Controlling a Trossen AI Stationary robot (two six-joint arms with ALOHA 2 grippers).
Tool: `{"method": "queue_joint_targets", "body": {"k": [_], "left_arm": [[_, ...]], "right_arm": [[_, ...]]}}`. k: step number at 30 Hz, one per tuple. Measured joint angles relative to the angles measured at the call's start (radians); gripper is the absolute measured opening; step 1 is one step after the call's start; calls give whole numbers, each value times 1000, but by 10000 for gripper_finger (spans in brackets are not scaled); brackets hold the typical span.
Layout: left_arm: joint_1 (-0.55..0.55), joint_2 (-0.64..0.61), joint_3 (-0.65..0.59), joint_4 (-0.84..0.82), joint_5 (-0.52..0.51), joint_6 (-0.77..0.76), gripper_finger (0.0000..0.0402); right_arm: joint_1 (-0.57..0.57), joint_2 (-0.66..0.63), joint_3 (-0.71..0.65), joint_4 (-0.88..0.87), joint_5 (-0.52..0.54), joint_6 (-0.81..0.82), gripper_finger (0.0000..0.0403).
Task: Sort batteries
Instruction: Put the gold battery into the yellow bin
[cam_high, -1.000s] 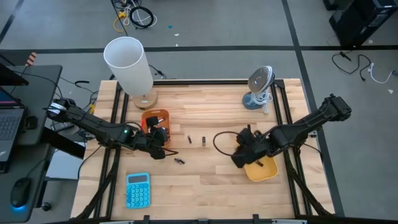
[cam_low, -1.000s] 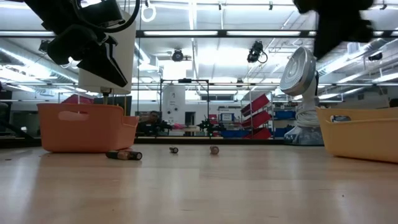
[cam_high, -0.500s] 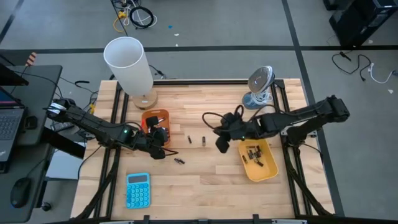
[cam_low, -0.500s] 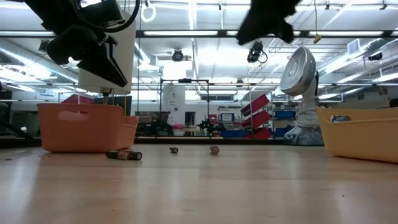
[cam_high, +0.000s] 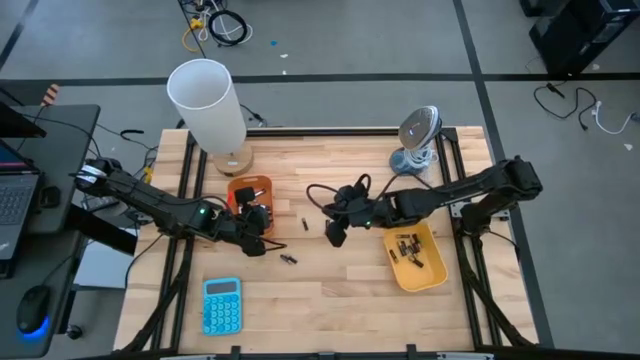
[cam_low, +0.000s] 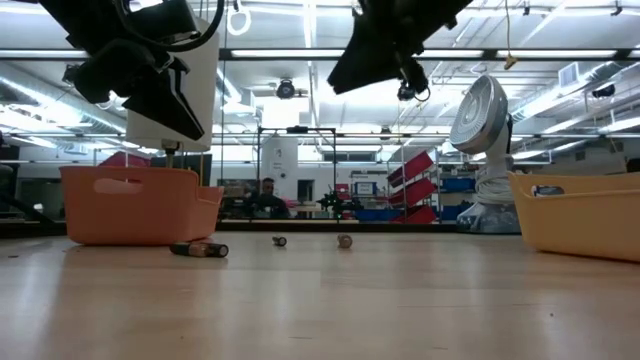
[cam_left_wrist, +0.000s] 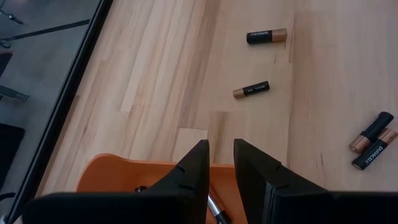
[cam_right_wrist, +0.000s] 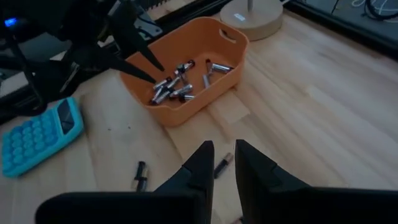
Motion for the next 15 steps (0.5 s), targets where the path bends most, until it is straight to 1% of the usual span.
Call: {"method": "queue_joint_targets", "body": {"k": [3,9,13,15], "left_arm": [[0,0,0,-5,0,0,76],[0,0,0,-4,17,-1,76],[0,0,0,4,40,-15,76],[0,0,0,5,44,-33,76]], "right_arm": [[-3,36,0,15,4,40,51],[-11,106,0,8,75,109,51],[-27,146,0,4,76,191,51],[-33,172,0,4,70,203,51]]}}
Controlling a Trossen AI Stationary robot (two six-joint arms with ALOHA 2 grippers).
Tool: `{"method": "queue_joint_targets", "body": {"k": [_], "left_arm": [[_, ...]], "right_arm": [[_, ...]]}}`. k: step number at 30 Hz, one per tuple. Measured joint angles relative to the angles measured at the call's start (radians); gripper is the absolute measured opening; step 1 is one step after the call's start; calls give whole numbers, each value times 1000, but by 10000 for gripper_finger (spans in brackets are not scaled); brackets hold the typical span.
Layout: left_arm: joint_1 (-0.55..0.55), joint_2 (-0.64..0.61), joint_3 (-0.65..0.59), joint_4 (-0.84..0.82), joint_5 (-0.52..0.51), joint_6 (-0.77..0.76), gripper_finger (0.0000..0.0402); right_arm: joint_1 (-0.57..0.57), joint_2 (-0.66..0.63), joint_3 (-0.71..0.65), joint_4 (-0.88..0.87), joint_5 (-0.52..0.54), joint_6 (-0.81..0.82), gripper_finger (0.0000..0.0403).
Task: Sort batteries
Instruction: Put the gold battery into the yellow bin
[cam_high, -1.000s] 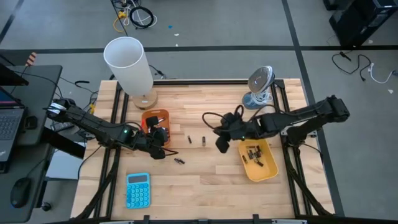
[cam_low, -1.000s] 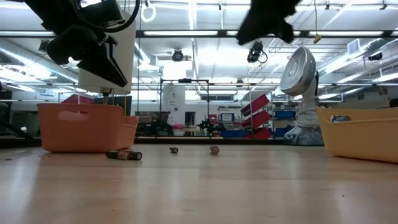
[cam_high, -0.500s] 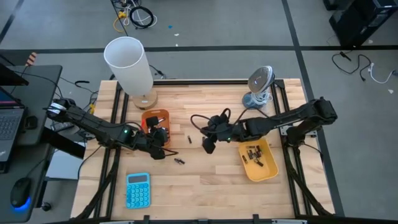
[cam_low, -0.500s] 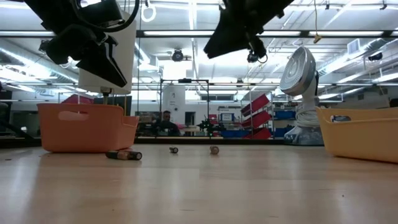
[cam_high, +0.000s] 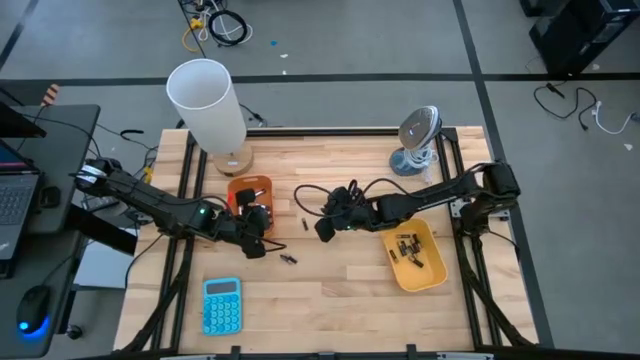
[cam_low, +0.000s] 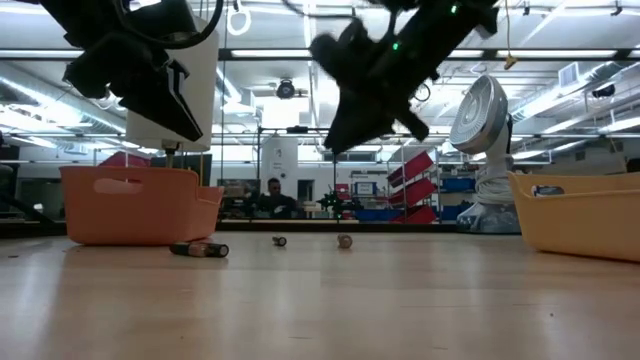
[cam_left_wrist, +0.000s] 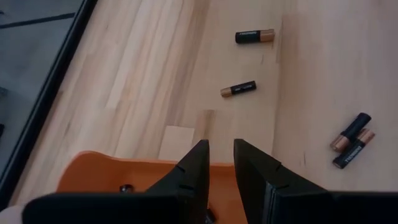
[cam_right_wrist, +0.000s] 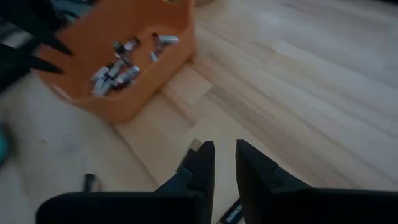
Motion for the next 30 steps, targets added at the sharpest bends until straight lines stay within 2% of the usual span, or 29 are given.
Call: {"method": "queue_joint_targets", "body": {"k": [4,8,14,19,30], "left_arm": [[0,0,0,5,10,-20,76],[0,0,0,11,10,-22,76],[0,0,-1,28,10,-22,76],[0,0,-2,41,10,-22,76],[0,0,-2,118,9,-23,76]], "right_arm": [[-1,47,-1,33,-45,13,51],[0,84,-1,37,-48,40,51],[-13,84,0,-112,-54,143,52],[-30,84,-1,-140,-97,149,53],[-13,106,-2,-131,-97,115,103]]}}
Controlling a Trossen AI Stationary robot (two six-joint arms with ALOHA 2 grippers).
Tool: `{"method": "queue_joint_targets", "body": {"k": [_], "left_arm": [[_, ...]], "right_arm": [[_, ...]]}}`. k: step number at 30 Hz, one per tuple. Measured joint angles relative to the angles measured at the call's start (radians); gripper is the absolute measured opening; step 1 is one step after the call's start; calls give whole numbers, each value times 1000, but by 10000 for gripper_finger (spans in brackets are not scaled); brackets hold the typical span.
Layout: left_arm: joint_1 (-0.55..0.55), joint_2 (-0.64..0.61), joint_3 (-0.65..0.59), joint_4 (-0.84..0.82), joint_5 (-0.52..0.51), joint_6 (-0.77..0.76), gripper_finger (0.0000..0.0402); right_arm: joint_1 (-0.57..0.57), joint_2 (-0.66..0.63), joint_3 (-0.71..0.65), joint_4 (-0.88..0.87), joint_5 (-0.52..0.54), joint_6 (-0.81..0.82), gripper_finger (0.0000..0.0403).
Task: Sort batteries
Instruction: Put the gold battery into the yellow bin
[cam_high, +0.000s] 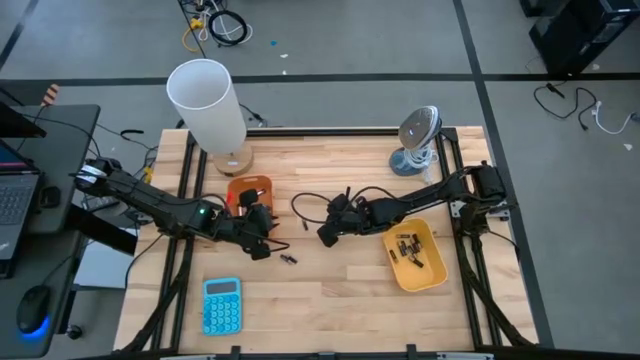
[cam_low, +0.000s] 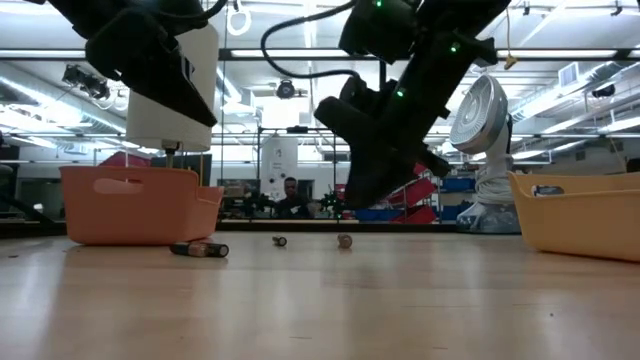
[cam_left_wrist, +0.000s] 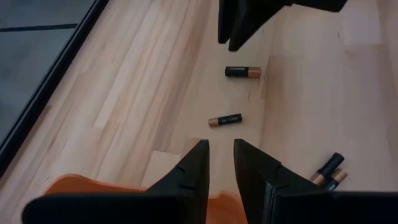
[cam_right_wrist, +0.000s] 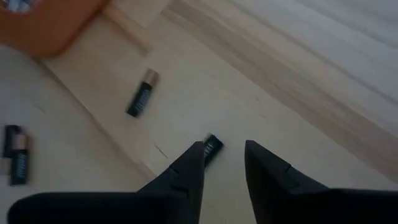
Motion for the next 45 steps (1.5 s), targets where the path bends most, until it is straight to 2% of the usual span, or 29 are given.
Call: {"method": "queue_joint_targets", "body": {"k": [10,20,31,39,45], "left_arm": [[0,0,0,19,0,-7,76],[0,0,0,19,-4,-6,76],[0,0,0,16,-5,-1,76],[0,0,0,13,-5,0,76],[0,0,0,10,-5,1,76]], "right_arm": [[0,77,0,70,27,-30,148],[0,126,1,139,8,-14,150],[0,134,2,129,1,-20,146],[0,134,3,111,-16,-19,123],[2,134,4,88,-19,-21,73]]}}
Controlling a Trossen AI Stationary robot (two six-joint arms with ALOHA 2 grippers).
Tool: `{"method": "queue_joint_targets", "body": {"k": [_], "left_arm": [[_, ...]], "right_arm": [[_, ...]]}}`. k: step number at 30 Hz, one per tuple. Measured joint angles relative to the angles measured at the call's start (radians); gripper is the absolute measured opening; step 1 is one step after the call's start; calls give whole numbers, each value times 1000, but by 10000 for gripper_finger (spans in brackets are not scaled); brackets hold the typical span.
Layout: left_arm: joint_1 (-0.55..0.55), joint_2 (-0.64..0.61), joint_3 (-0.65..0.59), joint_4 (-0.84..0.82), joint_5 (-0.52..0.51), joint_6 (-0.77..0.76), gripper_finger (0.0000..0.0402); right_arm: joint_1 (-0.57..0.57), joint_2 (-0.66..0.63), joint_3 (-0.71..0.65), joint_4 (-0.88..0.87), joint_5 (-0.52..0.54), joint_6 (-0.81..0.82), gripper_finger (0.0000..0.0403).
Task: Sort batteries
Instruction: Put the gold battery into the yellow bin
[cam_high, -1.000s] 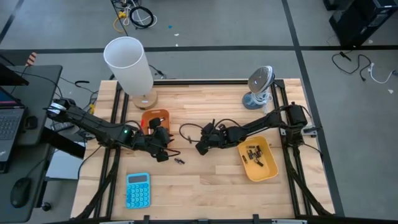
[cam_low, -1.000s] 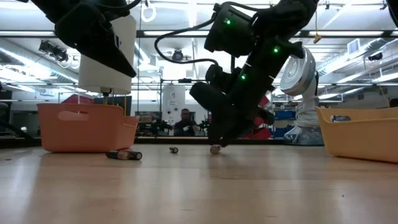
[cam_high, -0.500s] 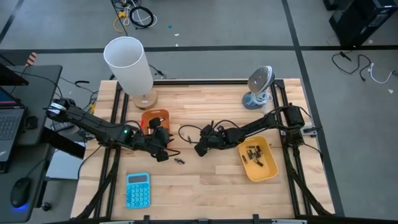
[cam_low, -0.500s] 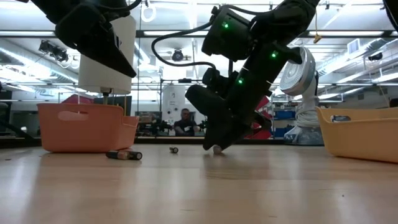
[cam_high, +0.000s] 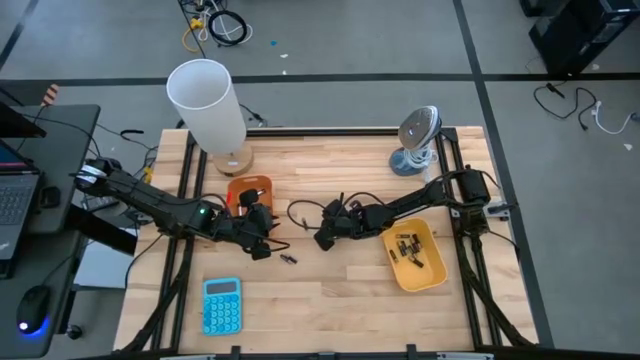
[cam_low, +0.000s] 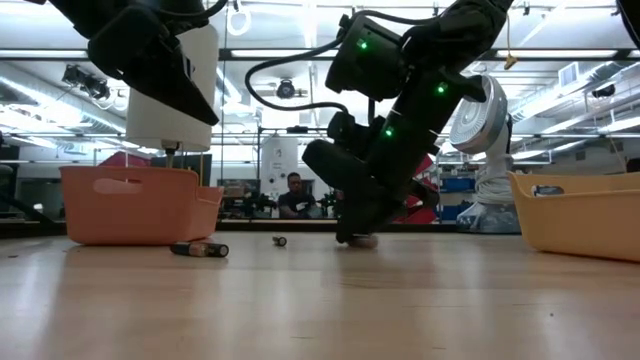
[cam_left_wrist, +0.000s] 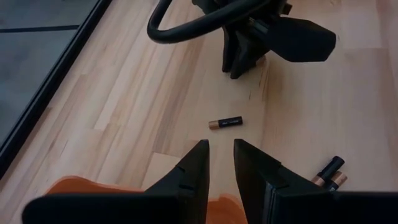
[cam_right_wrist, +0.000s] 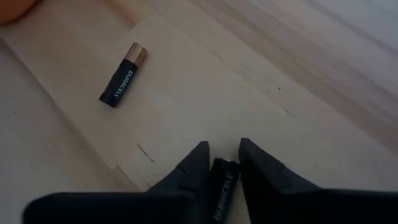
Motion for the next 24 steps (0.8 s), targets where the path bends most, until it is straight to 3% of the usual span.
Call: {"method": "queue_joint_targets", "body": {"k": [5,24], "left_arm": [[0,0,0,-1,0,0,76],[0,0,0,-2,0,26,76]], "right_arm": [[0,0,0,-4,0,-20,27],[2,-43,-6,9,-27,-49,20]]}}
